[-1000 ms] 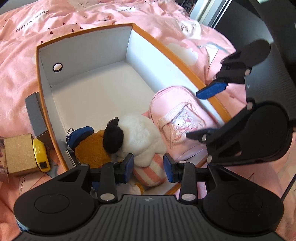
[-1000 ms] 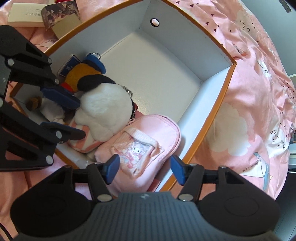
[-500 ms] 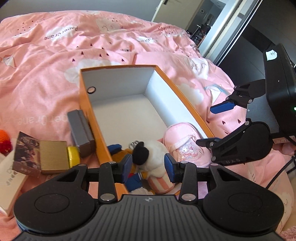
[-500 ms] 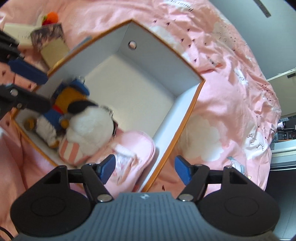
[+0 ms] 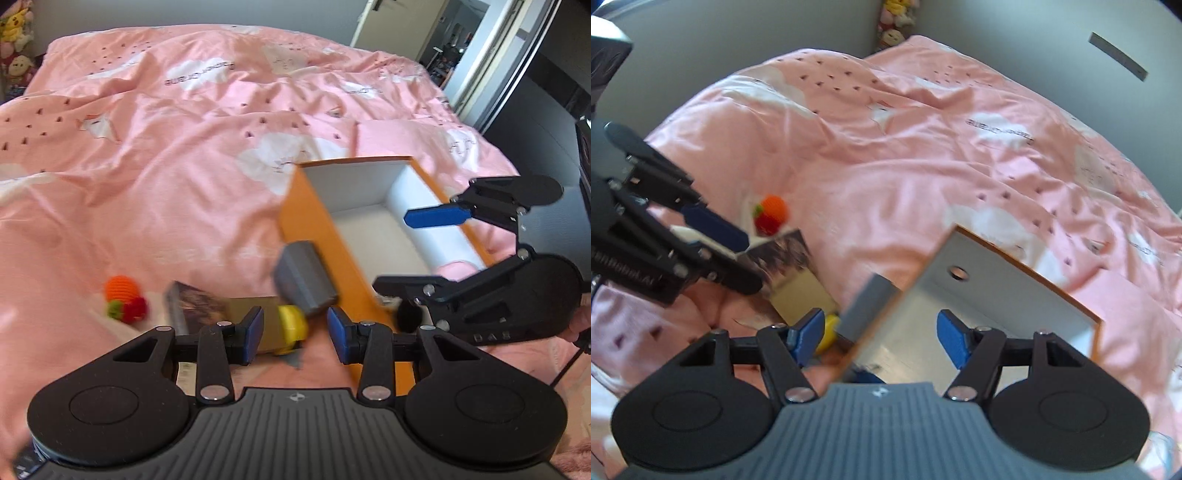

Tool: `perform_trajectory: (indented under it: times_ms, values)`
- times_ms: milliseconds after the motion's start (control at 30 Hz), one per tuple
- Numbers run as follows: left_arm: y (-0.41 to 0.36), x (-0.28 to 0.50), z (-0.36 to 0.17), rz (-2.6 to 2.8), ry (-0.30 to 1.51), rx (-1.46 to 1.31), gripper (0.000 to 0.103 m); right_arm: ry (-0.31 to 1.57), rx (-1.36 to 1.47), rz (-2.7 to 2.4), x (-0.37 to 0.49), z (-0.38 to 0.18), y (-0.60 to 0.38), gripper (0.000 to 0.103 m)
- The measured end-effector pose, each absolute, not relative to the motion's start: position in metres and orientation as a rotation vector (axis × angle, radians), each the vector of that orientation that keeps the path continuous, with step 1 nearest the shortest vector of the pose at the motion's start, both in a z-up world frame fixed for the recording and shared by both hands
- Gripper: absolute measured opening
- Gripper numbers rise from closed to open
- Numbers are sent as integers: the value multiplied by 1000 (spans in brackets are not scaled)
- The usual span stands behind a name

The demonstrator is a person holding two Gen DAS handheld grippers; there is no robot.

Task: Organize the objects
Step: 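Move both tools out of the box toward the small boxes on the bed, then grasp the silver photo card box with the left tool while the right tool grasps the grey box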

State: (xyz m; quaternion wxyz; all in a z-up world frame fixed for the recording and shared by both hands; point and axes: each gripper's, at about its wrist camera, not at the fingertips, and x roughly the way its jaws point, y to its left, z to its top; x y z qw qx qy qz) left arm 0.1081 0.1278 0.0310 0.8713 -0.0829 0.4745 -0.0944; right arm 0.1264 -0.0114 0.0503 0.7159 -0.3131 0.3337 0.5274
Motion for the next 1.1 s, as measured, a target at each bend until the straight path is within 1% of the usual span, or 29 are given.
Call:
perform_trajectory:
  times_ms: [100,167,300,367,433,533,600,733,833,1000,1067,1100]
  values:
    - [151,113,28,-157,1021,-168,46,768,-680,1225,121,39,10,68]
    - [161,117,23,-146,1047,-173,46,800,-680,1258,116,30,23,64]
    - [179,130,6,-129,1109,-193,46,870,-699,1297,112,10,47,61]
    - [188,138,-4,-116,1138,-222,48,910,-705,1303,113,0,58,56]
    - [197,146,-18,-98,1175,-248,52,948,-694,1303,116,-8,67,56]
    - [207,156,-33,-80,1214,-277,52,992,-685,1293,120,-19,79,55]
    - [211,162,-40,-91,1234,-295,53,995,-708,1284,120,-25,86,55]
    - [212,175,-54,-99,1254,-298,60,1024,-775,1310,119,-37,96,55]
    - [215,186,-65,-107,1264,-323,61,1010,-827,1317,119,-42,99,55]
    - [214,200,-80,-120,1274,-343,61,1025,-846,1318,127,-46,101,54]
    - [211,203,-82,-130,1267,-326,58,1035,-848,1320,130,-48,102,54]
    - [209,204,-82,-135,1261,-317,51,1040,-847,1322,131,-48,102,54]
